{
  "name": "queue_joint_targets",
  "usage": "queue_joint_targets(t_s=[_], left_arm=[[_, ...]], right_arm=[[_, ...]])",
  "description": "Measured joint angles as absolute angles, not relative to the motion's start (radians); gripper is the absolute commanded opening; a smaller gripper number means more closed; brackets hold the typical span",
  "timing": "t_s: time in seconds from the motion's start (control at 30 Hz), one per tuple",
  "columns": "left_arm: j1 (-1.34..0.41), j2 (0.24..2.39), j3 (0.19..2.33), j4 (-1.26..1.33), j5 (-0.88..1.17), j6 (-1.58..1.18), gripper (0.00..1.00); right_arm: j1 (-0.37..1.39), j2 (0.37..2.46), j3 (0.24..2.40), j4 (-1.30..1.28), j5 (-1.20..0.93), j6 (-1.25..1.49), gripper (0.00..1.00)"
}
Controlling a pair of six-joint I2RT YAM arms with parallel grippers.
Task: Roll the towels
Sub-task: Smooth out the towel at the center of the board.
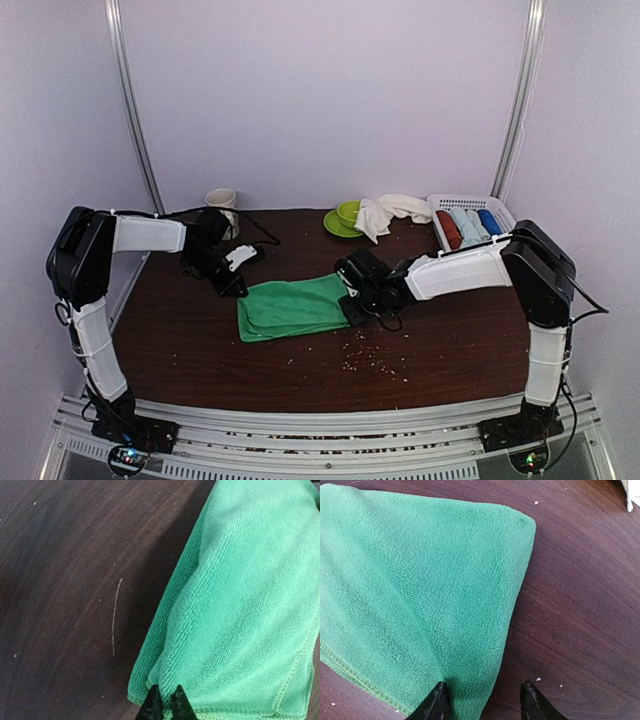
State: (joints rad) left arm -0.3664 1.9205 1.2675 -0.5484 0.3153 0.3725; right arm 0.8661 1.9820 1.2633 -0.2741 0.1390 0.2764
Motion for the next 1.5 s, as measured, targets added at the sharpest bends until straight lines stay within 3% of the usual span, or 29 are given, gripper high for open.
queue_joint_targets(t_s=[0.13, 0.23, 0.33, 0.53, 0.7, 1.07, 1.5], left_arm=[[-0.366, 1.913, 1.262, -0.550, 0.289, 0.383, 0.59], [-0.366, 1.895, 1.262, -0.551, 0.265, 0.387, 0.79], [-0.366, 1.853, 1.262, -0.550, 0.238, 0.387, 0.87], [-0.377, 1.655, 1.206, -0.482, 0.205, 0.439, 0.86], [-0.488, 1.491, 1.055, -0.392, 0.193, 0.532, 0.75], [-0.682, 1.478, 0.876, -0.294, 0.129, 0.678, 0.66], [-0.720, 1.522, 0.790, -0.200, -0.010, 0.754, 0.56]], right_arm=[[0.877, 1.982, 1.263, -0.280, 0.159, 0.261, 0.53], [0.884, 1.982, 1.264, -0.290, 0.173, 0.247, 0.58], [0.888, 1.976, 1.271, -0.309, 0.188, 0.231, 0.63], [0.892, 1.904, 1.283, -0.358, 0.208, 0.203, 0.70], [0.873, 1.849, 1.314, -0.353, 0.181, 0.213, 0.71], [0.763, 2.004, 1.538, -0.327, 0.097, 0.244, 0.69], [0.759, 2.201, 1.634, -0.344, 0.052, 0.258, 0.67]])
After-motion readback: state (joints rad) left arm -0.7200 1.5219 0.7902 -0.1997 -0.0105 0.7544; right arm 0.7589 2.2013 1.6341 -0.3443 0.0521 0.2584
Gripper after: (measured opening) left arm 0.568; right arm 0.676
